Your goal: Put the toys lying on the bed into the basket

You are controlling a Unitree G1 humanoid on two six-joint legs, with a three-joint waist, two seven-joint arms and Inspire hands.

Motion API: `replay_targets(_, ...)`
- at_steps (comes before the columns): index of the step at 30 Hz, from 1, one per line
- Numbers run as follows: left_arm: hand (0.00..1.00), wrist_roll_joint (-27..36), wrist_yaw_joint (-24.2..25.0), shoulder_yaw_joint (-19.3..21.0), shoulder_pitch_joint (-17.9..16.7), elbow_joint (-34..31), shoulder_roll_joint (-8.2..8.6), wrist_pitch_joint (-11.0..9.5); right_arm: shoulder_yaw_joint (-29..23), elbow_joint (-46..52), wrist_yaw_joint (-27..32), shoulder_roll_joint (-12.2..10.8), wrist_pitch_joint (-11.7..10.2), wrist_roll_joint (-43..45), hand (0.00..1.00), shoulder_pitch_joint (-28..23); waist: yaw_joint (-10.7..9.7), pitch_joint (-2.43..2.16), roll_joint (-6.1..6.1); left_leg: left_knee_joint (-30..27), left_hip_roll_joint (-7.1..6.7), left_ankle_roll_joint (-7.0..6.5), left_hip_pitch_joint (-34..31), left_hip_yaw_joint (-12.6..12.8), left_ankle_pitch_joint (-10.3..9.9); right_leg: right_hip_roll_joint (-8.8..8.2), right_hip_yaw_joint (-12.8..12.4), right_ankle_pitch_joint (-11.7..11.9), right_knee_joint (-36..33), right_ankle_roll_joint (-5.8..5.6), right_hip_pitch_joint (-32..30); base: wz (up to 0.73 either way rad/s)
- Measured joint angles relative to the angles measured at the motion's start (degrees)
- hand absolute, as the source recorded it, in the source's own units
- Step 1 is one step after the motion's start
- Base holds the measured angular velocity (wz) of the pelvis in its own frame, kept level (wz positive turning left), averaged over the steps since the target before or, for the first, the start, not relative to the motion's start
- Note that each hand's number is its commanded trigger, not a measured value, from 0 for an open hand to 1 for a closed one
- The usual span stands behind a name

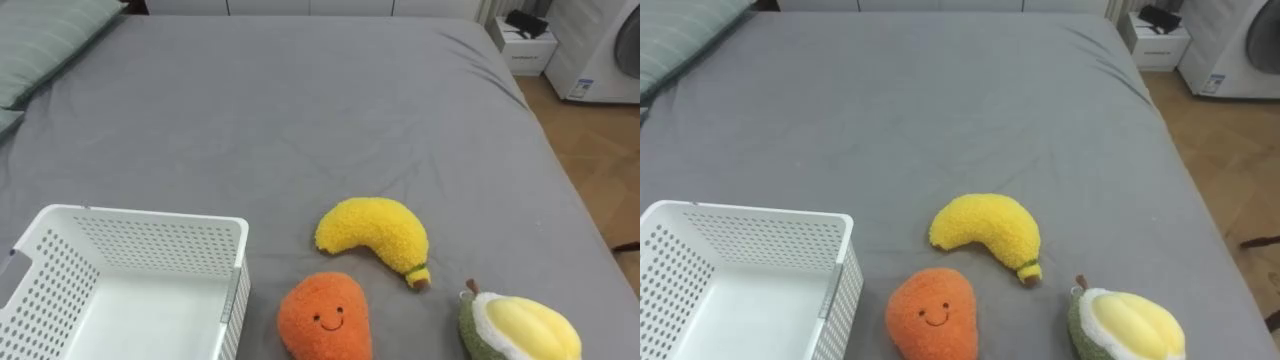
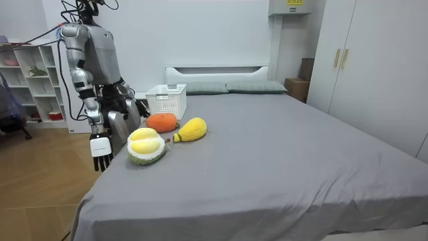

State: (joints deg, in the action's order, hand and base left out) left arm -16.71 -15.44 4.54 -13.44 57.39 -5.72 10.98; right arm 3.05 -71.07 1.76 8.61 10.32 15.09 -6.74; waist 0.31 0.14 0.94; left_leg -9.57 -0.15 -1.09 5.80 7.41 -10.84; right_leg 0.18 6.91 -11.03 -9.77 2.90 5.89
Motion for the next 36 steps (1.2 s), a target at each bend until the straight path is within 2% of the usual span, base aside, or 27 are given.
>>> replay_targets(16, 0.00, 0.53, 1.27, 1.43, 0.03, 0.28, 0.03, -0.25, -1.02, -0.64, -1.45, -0.04, -0.31, -4.79, 0.00, -0.14, -0.16, -0.01, 0.26, 0.03, 0.32, 0.01, 0.22, 0.26, -0.01, 0.17, -0.46, 0.04, -0.02, 0.01, 0.09, 0.00)
replay_targets(18, 0.00, 1.37, 1.46, 1.52, 0.03, 0.57, 0.02, -0.47, -2.34, -1.04, -1.45, -0.13, -0.26, -5.65, 0.00, -0.31, -0.41, -0.19, 0.57, 0.06, 0.32, 0.01, 0.38, 0.31, -0.01, 0.16, -0.49, 0.04, -0.04, 0.02, 0.25, 0.00)
replay_targets(22, 0.00, 1.39, 2.21, 2.28, -0.12, 0.57, -0.04, -0.48, -4.45, -1.61, -0.98, -0.10, -0.23, -7.13, 0.00, -1.13, -0.74, -0.16, 0.58, 0.15, 0.34, 0.02, 1.00, 0.36, -0.02, 0.20, -0.61, 0.03, 0.01, 0.01, 0.77, 0.00)
replay_targets(26, 0.00, 1.00, 2.27, 3.53, -0.82, 0.57, -0.11, -0.64, -7.39, -2.65, 1.55, -0.05, -0.22, -13.44, 0.00, -2.01, -1.63, -0.05, 0.84, 0.16, 0.38, 0.02, 1.47, 0.40, -0.02, 0.28, -0.86, 0.02, 0.00, 0.02, 1.19, 0.00)
replay_targets(33, 0.00, 1.47, 2.25, 8.22, -0.79, -0.11, -0.06, -1.56, -16.20, -0.62, 5.42, 0.60, -0.45, -25.64, 0.00, -3.38, -2.12, 0.07, 2.08, 0.07, 0.62, 0.04, 1.24, 1.07, -0.03, 0.59, -1.89, 0.10, -0.05, 0.04, 0.75, -0.04)
replay_targets(36, 0.00, 1.48, 2.19, 8.27, -0.87, -0.03, -0.09, -1.84, -16.62, 2.65, 7.09, 1.46, -1.66, -28.26, 0.00, -3.71, -2.16, 0.06, 2.06, -0.02, 0.75, 0.04, 0.80, 1.53, -0.02, 0.74, -2.33, 0.47, -0.03, 0.08, 0.14, -0.09)
